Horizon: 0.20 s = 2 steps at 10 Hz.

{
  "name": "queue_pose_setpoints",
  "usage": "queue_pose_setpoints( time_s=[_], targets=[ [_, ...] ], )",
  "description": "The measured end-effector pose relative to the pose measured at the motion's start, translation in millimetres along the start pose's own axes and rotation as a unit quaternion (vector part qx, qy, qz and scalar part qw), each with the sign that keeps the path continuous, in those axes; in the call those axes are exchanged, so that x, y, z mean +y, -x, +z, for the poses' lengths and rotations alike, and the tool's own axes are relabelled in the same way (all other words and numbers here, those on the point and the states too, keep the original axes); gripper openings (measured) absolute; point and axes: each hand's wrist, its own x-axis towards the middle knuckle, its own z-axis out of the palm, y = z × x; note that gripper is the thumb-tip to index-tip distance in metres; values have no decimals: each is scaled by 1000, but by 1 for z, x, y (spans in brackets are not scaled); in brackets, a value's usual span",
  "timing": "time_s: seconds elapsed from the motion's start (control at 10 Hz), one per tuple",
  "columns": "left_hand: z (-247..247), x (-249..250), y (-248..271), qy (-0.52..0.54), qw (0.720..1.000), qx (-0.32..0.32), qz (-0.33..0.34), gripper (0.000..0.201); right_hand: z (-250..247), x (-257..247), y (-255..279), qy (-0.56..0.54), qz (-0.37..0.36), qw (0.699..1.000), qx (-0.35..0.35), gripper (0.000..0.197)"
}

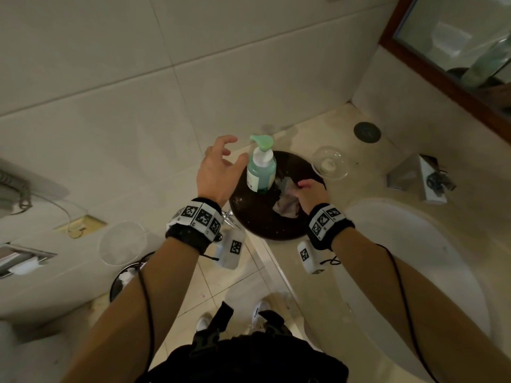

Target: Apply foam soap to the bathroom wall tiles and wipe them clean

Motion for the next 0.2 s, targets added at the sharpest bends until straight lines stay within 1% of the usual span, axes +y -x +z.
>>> queue_pose_setpoints(
  time_s=[0.1, 0.2],
  targets=[
    [-10, -1, 6, 16, 1000, 4, 12, 40, -9, -3, 2, 11, -32, 999, 8, 35],
    [-19, 0, 12, 29, 999, 5, 13, 41, -9, -6, 7, -13, -56, 998, 19, 39]
  ],
)
